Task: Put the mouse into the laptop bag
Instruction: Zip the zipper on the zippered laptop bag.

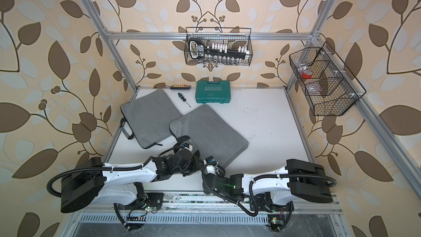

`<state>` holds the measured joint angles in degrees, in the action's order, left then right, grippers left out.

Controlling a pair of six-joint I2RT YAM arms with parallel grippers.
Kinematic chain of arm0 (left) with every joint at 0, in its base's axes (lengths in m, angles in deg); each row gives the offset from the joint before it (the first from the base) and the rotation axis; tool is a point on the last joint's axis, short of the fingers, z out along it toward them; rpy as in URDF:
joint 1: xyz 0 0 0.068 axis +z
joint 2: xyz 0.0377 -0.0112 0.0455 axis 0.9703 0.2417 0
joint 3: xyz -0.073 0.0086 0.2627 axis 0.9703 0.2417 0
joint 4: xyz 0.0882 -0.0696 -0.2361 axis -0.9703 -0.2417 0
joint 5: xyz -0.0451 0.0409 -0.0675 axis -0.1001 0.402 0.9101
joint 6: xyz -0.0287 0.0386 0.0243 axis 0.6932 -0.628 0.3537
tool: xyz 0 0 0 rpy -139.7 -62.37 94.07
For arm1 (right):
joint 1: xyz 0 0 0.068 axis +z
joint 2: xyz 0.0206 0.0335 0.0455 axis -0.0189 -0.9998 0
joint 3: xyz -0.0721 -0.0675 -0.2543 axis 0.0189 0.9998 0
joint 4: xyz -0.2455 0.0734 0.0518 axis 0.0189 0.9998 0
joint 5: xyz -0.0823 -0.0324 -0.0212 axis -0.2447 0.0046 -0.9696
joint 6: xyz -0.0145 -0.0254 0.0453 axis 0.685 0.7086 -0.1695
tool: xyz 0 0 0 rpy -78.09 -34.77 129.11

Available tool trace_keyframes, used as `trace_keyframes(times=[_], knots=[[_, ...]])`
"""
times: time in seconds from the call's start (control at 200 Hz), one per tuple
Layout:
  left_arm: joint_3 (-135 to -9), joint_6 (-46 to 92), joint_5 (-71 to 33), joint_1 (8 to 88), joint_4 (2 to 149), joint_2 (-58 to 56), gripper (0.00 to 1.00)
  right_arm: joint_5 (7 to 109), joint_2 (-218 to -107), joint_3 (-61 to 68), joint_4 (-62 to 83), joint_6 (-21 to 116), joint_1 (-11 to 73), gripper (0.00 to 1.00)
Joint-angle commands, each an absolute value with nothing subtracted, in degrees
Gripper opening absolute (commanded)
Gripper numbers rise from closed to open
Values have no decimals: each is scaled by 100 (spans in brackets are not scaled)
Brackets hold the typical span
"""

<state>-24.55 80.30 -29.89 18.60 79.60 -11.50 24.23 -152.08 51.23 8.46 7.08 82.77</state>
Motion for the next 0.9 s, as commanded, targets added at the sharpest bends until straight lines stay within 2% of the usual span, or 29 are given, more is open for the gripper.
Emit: trace_keyframes(times=[0.0,0.115,0.56,0.76,0.835,0.895], knots=[[-2763,8000,-3520,1853,7807,-1176,14,2179,-15142,5089,1323,284,8404,0],[-2841,7968,-3652,1853,7648,-1200,0,2059,-15156,5096,1843,5,8439,0],[-2700,7937,-3954,1865,7240,-1881,0,1634,-14113,5877,2853,-1076,8524,0],[-2698,7959,-3713,1862,7371,-1803,0,1844,-13895,6011,2086,-468,8527,0],[-2708,8048,-3599,1858,7324,-1782,36,1825,-14082,5838,1989,-315,8523,0],[-2643,8094,-3475,1849,7363,-1816,53,1758,-14219,5684,1937,-199,8523,0]])
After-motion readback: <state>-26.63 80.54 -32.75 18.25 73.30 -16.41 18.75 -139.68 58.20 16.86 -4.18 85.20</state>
